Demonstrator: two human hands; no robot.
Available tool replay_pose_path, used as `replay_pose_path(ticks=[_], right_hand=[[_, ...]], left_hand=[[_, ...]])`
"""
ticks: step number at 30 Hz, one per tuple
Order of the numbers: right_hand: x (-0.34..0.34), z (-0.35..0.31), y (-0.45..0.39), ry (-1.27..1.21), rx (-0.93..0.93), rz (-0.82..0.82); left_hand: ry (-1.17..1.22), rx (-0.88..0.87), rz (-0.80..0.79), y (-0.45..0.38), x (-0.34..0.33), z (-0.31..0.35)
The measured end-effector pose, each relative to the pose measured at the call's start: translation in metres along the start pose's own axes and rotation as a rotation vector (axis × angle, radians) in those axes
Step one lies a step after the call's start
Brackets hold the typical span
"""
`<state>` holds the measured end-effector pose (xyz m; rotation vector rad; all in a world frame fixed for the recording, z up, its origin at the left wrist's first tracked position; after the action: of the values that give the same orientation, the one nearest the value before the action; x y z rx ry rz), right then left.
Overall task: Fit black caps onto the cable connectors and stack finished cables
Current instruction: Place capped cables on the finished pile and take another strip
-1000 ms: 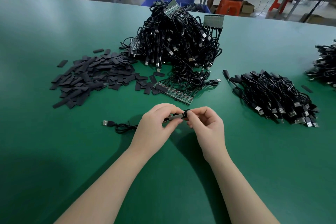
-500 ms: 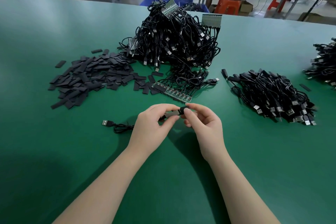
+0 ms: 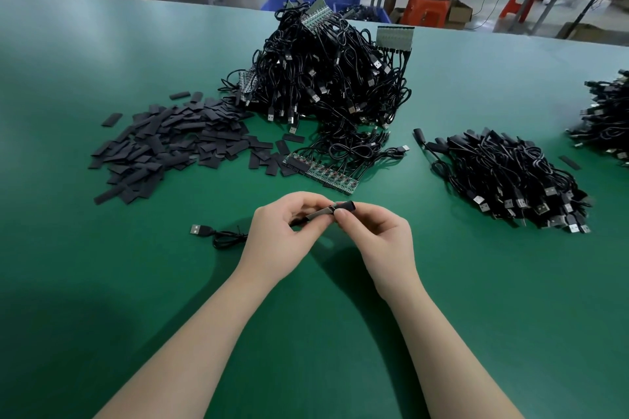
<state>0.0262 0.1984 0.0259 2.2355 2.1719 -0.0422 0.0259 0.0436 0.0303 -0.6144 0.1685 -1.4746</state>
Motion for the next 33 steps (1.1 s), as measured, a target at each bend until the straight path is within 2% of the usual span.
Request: replay_pose_path(ticks=[6,14,21,33], right_hand=[[0.0,0.003,-0.001,0.012,0.016,0.045],[0.004,0.001,-0.001,-0.124,0.02,0.082],[0.0,-0.001,0.0,-0.071,0.061,0.066],[0.0,-0.008,0.004,0.057,0.152,0.075]], left_hand=[[0.017,0.031,0.015,0.002,-0.002,-0.003],[-0.171,0.019,0.048,0.001,0.002,-0.007],[-0.091,0.022,-0.015,0.001,0.0,-0.004],[-0.043,0.103,-0.006,0.001,0.0,-0.007]])
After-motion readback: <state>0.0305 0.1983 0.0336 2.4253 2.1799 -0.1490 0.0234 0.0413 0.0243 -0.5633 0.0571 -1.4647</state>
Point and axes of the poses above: each hand's wrist, its own y-axis away from the middle knuckle, its own x-axis out of the back of the hand, z = x × y, the point moved 3 cm from there along -y, towards the middle knuckle, and after that the axes turned 7 degrees about -x, right-handed, at the moved point
